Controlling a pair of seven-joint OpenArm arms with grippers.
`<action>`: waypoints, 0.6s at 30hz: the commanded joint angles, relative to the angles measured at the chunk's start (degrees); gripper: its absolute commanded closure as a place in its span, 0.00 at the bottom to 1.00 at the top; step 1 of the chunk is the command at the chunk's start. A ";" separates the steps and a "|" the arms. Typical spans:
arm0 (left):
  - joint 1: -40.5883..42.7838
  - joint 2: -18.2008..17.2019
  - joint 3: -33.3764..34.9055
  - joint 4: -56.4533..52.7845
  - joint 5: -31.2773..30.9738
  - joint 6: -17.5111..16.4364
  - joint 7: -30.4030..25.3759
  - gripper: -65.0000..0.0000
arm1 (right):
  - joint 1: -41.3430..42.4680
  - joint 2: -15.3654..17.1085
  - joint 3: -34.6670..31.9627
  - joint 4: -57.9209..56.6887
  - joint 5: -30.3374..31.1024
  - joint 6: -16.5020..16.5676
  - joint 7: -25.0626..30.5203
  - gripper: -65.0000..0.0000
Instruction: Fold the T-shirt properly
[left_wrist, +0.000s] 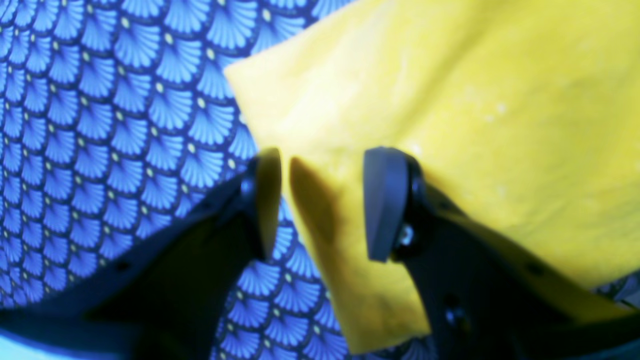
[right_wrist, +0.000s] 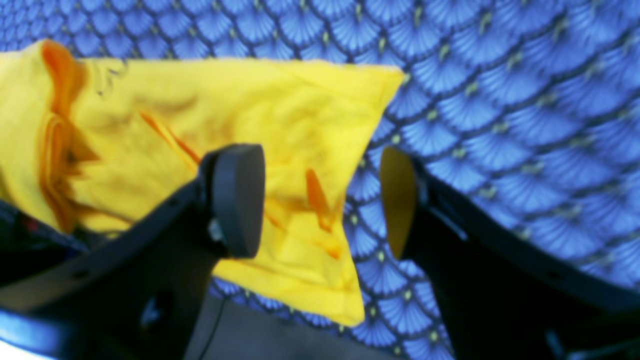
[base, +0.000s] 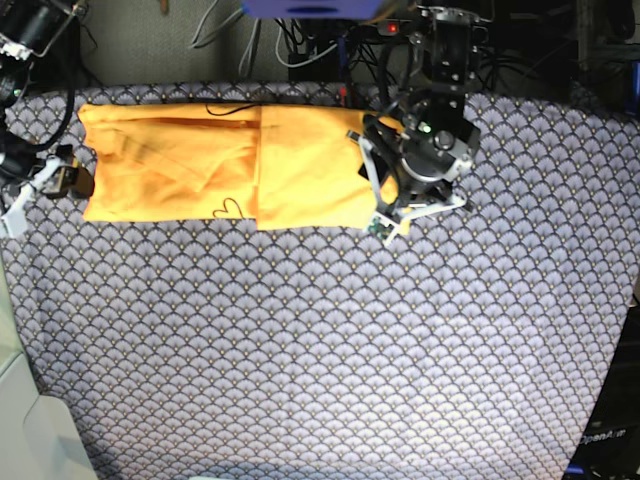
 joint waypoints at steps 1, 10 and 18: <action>-0.53 0.28 0.07 1.09 0.06 0.14 -0.58 0.59 | 0.63 1.42 0.16 -1.54 0.60 0.17 1.94 0.42; -0.45 0.28 0.07 1.09 0.06 0.14 -0.58 0.60 | 0.01 1.86 -2.21 -4.44 0.68 0.17 5.37 0.42; -0.53 0.28 0.07 1.09 0.06 0.22 -0.58 0.60 | -2.01 -0.69 -2.30 -4.44 0.68 0.17 5.63 0.42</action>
